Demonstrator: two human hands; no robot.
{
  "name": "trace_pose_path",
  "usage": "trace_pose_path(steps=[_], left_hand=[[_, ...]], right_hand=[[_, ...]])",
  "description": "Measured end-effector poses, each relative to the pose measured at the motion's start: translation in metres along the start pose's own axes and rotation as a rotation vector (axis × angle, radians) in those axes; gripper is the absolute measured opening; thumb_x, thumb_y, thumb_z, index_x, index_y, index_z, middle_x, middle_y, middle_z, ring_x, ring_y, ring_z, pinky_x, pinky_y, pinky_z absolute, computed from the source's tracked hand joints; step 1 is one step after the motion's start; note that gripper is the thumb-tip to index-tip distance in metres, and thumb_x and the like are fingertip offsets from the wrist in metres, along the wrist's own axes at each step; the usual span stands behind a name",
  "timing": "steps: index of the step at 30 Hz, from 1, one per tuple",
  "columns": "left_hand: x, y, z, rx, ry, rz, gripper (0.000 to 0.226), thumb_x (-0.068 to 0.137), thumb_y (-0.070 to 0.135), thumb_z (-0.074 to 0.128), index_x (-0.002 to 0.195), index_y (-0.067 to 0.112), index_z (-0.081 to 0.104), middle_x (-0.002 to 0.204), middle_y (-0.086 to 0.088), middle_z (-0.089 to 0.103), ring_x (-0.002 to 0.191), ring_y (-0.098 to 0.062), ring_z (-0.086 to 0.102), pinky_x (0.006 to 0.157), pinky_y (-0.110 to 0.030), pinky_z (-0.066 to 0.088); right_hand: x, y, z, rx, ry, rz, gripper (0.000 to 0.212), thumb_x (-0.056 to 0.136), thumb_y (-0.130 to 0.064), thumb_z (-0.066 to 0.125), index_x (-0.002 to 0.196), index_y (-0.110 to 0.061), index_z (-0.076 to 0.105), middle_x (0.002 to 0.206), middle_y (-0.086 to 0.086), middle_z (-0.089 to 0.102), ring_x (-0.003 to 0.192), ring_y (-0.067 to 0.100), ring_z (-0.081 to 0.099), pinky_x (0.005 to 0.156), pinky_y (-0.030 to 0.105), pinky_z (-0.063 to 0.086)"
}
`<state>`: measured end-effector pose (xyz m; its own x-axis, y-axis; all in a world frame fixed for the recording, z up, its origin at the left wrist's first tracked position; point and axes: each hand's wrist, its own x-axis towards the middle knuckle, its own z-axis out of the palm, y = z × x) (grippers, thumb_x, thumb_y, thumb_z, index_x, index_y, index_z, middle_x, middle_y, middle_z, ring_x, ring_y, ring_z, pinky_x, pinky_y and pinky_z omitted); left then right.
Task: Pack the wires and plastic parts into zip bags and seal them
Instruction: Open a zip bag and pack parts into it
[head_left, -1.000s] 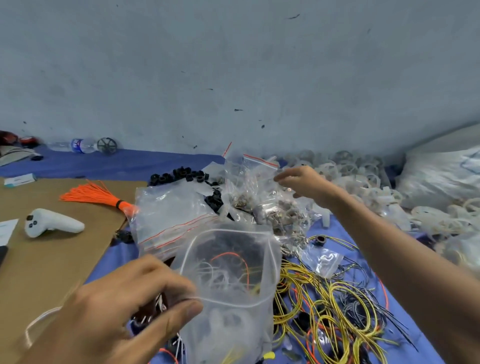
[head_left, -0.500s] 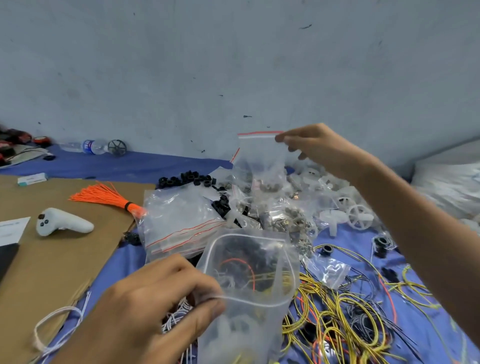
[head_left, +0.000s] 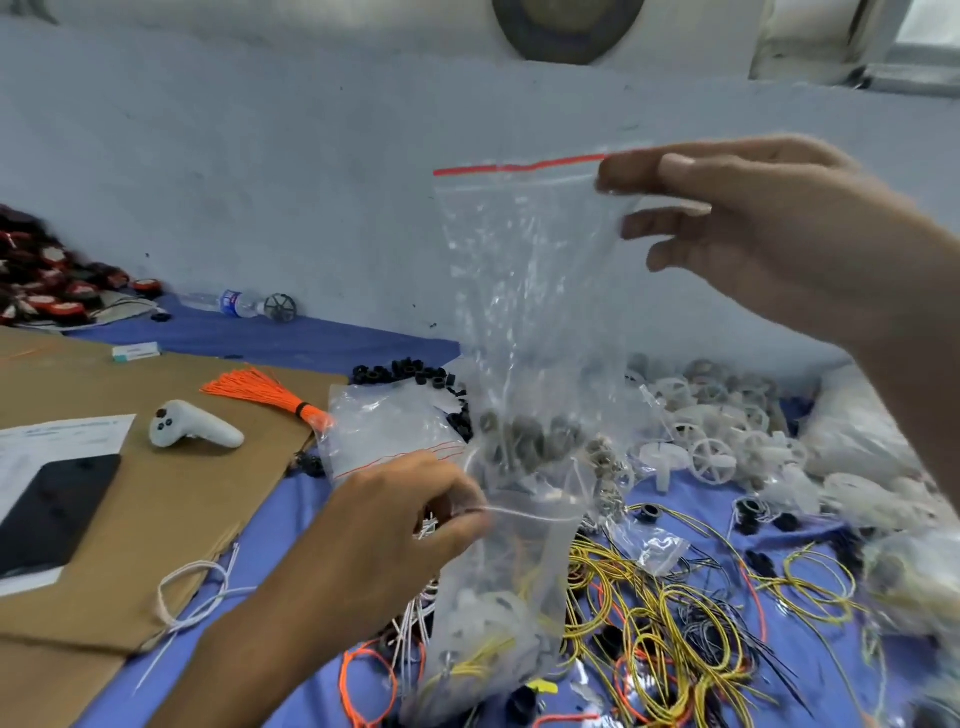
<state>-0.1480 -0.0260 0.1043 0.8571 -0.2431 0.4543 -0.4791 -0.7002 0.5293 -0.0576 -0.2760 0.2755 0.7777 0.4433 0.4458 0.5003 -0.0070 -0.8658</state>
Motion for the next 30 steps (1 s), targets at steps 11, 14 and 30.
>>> trace_pose_path(steps=[11,14,30], left_hand=[[-0.015,-0.01,-0.009,-0.049,0.01,-0.005,0.008,0.088,0.036,0.073,0.083,0.032,0.068,0.089,0.019,0.059,0.078,0.001,0.053,0.068,-0.01,0.037],[-0.016,-0.014,-0.009,-0.059,0.007,-0.011,0.007,0.088,0.036,0.074,0.086,0.035,0.068,0.091,0.019,0.06,0.081,0.001,0.054,0.07,-0.01,0.038],[-0.019,-0.014,-0.008,-0.098,0.018,0.02,0.009,0.087,0.031,0.076,0.083,0.035,0.069,0.092,0.019,0.058,0.079,0.003,0.055,0.067,-0.009,0.037]], right_hand=[[-0.021,-0.007,0.029,-0.011,-0.059,0.025,0.029,0.087,-0.019,0.056,0.108,-0.006,0.072,0.118,0.008,0.071,0.096,0.021,0.068,0.072,0.024,0.055],[-0.017,-0.016,0.029,-0.007,-0.052,-0.003,0.032,0.086,-0.019,0.056,0.11,-0.004,0.07,0.119,0.01,0.071,0.095,0.021,0.068,0.073,0.024,0.055],[-0.015,0.032,0.043,-0.303,-0.24,0.265,0.025,0.094,-0.026,0.061,0.093,-0.009,0.078,0.095,0.009,0.076,0.079,0.017,0.067,0.072,0.025,0.058]])
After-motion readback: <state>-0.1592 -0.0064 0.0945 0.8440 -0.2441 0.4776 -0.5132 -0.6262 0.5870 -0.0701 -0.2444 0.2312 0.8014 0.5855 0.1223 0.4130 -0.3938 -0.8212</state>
